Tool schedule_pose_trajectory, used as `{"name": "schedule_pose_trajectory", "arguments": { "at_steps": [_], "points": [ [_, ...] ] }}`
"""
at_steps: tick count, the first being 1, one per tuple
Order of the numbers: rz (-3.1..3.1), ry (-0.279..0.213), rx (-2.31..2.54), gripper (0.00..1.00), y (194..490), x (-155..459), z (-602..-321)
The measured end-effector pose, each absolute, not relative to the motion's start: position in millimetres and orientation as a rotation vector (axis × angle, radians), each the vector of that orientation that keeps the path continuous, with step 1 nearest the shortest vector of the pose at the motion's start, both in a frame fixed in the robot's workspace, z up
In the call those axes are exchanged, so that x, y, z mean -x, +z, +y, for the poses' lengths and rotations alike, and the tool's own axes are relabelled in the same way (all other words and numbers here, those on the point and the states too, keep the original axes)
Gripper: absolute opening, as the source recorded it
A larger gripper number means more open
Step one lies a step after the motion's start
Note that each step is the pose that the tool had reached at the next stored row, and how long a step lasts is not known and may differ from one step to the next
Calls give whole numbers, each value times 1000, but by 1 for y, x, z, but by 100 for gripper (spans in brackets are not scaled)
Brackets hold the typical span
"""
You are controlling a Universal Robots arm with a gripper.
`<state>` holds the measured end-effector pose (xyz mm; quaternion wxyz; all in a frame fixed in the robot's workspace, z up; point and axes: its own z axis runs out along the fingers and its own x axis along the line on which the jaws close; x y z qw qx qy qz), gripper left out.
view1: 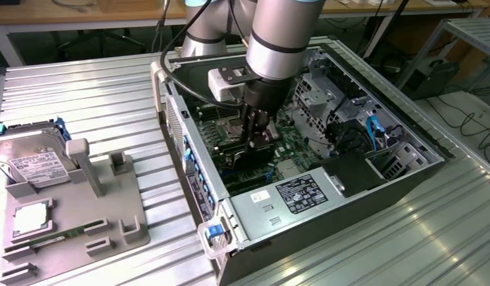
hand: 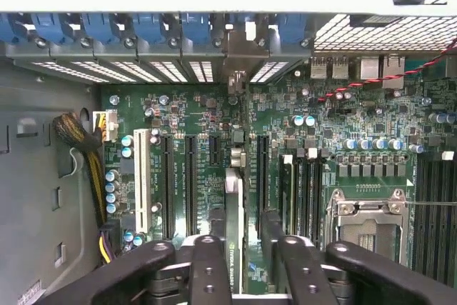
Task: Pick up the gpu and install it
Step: 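Insert the gpu into the slot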
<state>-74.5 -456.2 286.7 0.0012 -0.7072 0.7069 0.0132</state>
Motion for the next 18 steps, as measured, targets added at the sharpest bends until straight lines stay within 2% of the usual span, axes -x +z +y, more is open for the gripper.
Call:
{"name": "schedule_pose_trajectory", "arguments": {
  "at_steps": [2, 3, 4, 6, 18],
  "points": [
    [2219, 41, 2220, 20, 287, 75, -456],
    [2219, 41, 2220, 20, 287, 75, -456],
    [2219, 41, 2220, 14, 287, 74, -456],
    [2219, 41, 2220, 11, 287, 75, -456],
    [2219, 41, 2220, 11, 287, 75, -456]
  ]
}}
